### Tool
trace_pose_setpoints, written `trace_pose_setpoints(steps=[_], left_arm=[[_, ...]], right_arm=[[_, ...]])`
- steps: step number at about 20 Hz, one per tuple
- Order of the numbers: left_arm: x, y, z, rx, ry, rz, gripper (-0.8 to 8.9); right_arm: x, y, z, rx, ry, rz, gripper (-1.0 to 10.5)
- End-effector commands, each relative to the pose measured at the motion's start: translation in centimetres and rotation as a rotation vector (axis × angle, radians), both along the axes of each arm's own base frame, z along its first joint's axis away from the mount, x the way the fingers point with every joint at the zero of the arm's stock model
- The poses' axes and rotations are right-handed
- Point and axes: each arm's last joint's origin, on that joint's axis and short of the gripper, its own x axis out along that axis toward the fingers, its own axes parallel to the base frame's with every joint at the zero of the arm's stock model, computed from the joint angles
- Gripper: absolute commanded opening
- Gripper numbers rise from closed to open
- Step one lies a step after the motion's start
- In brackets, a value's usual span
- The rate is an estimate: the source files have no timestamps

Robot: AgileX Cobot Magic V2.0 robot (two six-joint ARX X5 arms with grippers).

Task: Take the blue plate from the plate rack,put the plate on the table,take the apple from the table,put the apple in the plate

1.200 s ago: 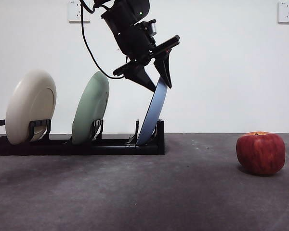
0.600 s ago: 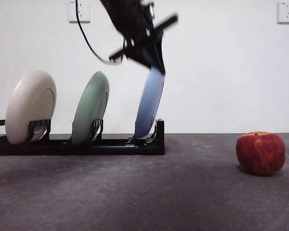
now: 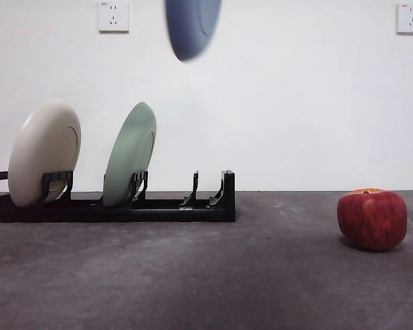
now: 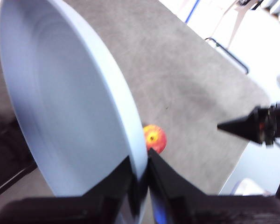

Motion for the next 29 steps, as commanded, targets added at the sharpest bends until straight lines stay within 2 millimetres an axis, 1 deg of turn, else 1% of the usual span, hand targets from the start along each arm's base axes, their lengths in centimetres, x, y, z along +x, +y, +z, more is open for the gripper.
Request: trace_pose_setpoints(steps=[1,3,7,10,13,16,18,19,21,25,27,29], left_arm=[[-1.3,0.3,0.3,0.079,-0.051,-0.007,-0.09],[-2.3,0.5,0.3,0.138,-0.048,0.009,-0.09],[-3.6,-0.7,-0.3,0.168,-0.044,-0.036,-0.09],[-4.2,-2.1,-1.6,0.24,-0.044,-0.043,-0.09],[-4.8,-3.8,-4.0,0.364,-0.037,-0.029,-0.09],[-5.3,-5.2,-7.2,0.49,0.001,-0.037,-0.09],[-5.5,-5.9,-9.9,0.588,0.031,-0.034,-0.09],[-5.6,-6.5,-11.7,0.626,0.034,-0.033,-0.09],[-5.8,-7.6,-14.7,0.645,0.034,-0.055,-0.09],[-6.5,-8.6,-21.0,0.692,0.048,-0.105,-0.09],[-6.9,-8.6,-23.7,0.71,0.039,-0.137,-0.09],[-7.4,-8.9,-25.7,0.735,0.035,-0.172,-0.09]], right_arm=[[0.0,0.0,0.2,-0.006,-0.011,0.011,0.0],[0.0,0.0,0.2,-0.005,-0.011,0.01,0.0],[0.0,0.0,0.2,-0.008,-0.014,0.013,0.0],[0.0,0.0,0.2,-0.01,-0.016,0.015,0.0],[0.0,0.0,0.2,-0.017,-0.018,0.018,0.0],[0.0,0.0,0.2,-0.025,-0.023,0.027,0.0],[0.0,0.0,0.3,-0.025,-0.031,0.026,0.0],[0.1,0.0,0.3,-0.025,-0.035,0.027,0.0],[0.2,0.0,0.4,-0.031,-0.05,0.031,0.0],[0.3,0.0,0.5,-0.034,-0.063,0.035,0.0],[0.3,0.0,0.5,-0.054,-0.078,0.056,0.0],[0.3,0.0,0.5,-0.069,-0.086,0.071,0.0]])
